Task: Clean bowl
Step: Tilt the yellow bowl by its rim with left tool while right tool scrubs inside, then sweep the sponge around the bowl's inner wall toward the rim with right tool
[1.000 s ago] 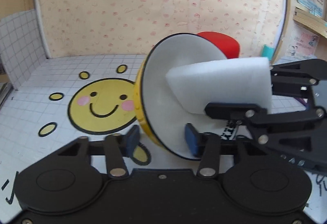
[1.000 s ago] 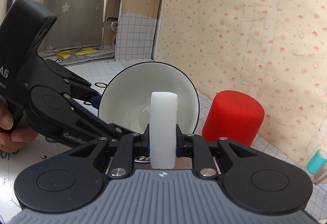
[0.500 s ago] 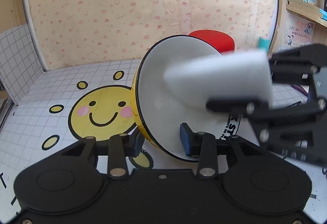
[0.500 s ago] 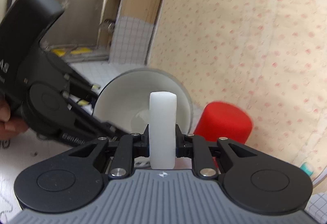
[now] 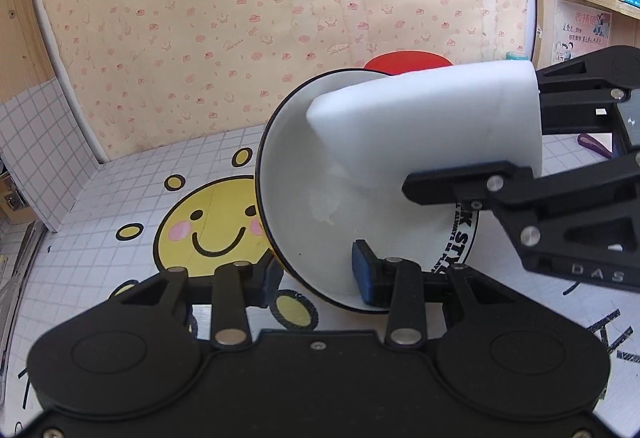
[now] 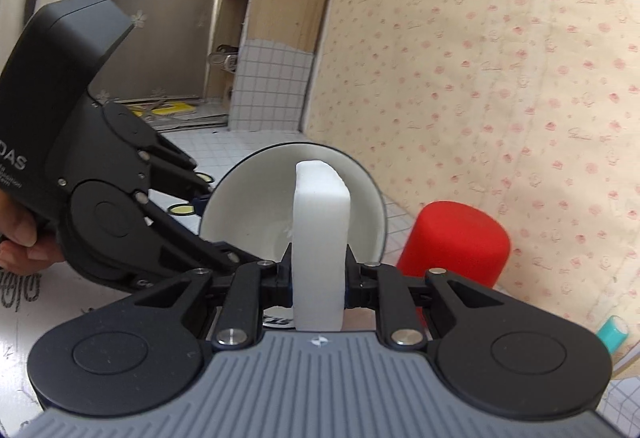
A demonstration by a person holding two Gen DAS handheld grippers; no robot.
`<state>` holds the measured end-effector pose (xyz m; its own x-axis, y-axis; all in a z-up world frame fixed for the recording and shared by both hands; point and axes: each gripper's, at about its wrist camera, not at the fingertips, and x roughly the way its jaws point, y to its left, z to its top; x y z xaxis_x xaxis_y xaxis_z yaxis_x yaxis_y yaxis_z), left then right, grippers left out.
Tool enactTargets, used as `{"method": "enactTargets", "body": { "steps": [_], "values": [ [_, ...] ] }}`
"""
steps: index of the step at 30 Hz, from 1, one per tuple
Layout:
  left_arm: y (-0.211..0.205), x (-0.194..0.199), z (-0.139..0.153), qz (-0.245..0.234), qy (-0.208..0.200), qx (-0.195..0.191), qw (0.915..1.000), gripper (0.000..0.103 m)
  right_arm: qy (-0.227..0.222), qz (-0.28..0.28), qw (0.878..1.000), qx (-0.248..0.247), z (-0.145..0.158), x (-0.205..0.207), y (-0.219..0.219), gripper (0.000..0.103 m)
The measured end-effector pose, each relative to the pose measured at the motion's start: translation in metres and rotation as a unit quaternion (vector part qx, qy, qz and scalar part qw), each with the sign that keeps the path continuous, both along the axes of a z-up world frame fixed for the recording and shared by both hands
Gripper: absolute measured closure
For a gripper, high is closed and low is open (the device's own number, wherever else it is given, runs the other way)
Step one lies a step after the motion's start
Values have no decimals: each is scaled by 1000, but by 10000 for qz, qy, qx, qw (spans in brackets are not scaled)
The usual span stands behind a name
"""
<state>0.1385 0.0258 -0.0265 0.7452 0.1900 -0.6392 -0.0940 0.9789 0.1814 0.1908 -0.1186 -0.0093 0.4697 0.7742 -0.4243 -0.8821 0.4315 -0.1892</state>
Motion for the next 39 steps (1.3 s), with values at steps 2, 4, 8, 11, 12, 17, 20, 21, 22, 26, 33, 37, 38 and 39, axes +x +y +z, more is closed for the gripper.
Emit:
{"method": "enactTargets", "body": {
  "steps": [2,4,8,11,12,17,20,21,22,26,33,37,38,39],
  "values": [
    [-1,0,0,-50,7,117,9999,64,-28,7,10000,-30,-1,1,0,82],
    [-3,0,0,-117,28,207,9997,64,53,99,9998,-158,-3,1,3,82],
    [-5,1,1,-255,105,352,9990,64,231,417,9974,-535,-12,-4,13,82],
    [-2,2,2,-307,172,306,9989,64,304,471,9971,-522,-14,-5,14,81],
    [0,3,3,-319,194,263,9990,64,338,482,9970,-501,-14,-5,13,82],
    [7,7,3,-108,170,-211,9996,60,490,398,9970,-447,-15,-1,11,82],
    [15,7,-1,81,78,-698,9975,60,588,316,9969,-425,-15,2,10,82],
    [18,8,-2,168,43,-915,9957,60,600,298,9969,-414,-15,2,10,82],
    [23,8,-4,278,6,-1218,9922,60,624,276,9969,-403,-15,3,9,81],
    [22,6,-9,422,-121,-1399,9892,60,702,190,9966,-380,-15,6,8,81],
    [14,6,-7,235,-66,-1114,9935,67,482,-12,9988,-84,-3,4,-5,81],
    [18,6,-7,63,-56,-1050,9944,67,240,-187,9994,186,3,6,-11,81],
    [17,5,-6,30,-45,-965,9953,67,232,-166,9995,151,3,7,-11,81],
    [16,5,-6,0,-33,-881,9961,67,224,-145,9996,115,2,7,-10,81]
  ]
}}
